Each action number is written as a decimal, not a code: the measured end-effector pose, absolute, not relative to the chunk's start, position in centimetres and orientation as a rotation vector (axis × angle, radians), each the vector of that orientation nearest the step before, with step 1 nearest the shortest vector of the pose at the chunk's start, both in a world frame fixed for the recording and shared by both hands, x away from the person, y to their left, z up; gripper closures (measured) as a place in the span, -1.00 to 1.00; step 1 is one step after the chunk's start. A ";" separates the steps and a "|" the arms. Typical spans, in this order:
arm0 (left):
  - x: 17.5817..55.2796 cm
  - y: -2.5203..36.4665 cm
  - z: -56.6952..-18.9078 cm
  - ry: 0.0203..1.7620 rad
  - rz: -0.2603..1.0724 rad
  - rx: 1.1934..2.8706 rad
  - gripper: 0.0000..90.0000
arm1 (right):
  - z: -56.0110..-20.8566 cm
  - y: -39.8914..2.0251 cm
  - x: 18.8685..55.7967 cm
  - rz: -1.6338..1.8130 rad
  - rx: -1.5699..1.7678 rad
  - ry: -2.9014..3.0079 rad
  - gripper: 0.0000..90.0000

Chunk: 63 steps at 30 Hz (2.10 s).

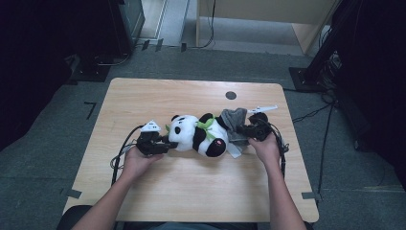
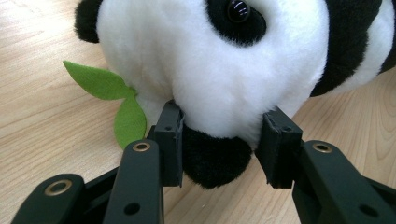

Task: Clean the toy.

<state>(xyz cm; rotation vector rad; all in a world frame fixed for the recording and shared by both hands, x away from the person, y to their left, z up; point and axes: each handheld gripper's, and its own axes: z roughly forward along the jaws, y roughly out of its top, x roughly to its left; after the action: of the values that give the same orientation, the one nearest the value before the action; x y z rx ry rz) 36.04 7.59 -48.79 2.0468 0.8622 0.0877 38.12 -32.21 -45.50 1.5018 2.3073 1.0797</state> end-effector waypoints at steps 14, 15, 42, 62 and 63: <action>35.9 7.5 -48.8 0.860 0.100 2.055 0.29 | -38.9 -32.8 37.6 1.382 1.389 2.124 0.82; 35.9 7.5 -48.8 0.859 0.099 2.055 0.29 | -38.8 -32.1 37.9 1.378 1.364 2.158 0.81; 36.0 7.6 -48.8 0.865 0.082 2.043 0.30 | -46.6 -30.9 38.7 1.095 1.483 2.412 0.82; 36.2 7.3 -48.4 0.966 0.174 1.963 0.47 | -38.8 -33.4 33.0 1.447 1.354 2.135 0.82; 36.3 7.4 -48.4 0.982 0.185 1.956 0.47 | -38.5 -33.1 32.9 1.463 1.337 2.139 0.82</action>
<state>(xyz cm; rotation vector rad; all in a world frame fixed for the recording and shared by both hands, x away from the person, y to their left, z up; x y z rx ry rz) 36.27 7.36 -48.38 1.9564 0.9821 0.1851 32.91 -33.10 -38.49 1.3372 2.1391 1.4634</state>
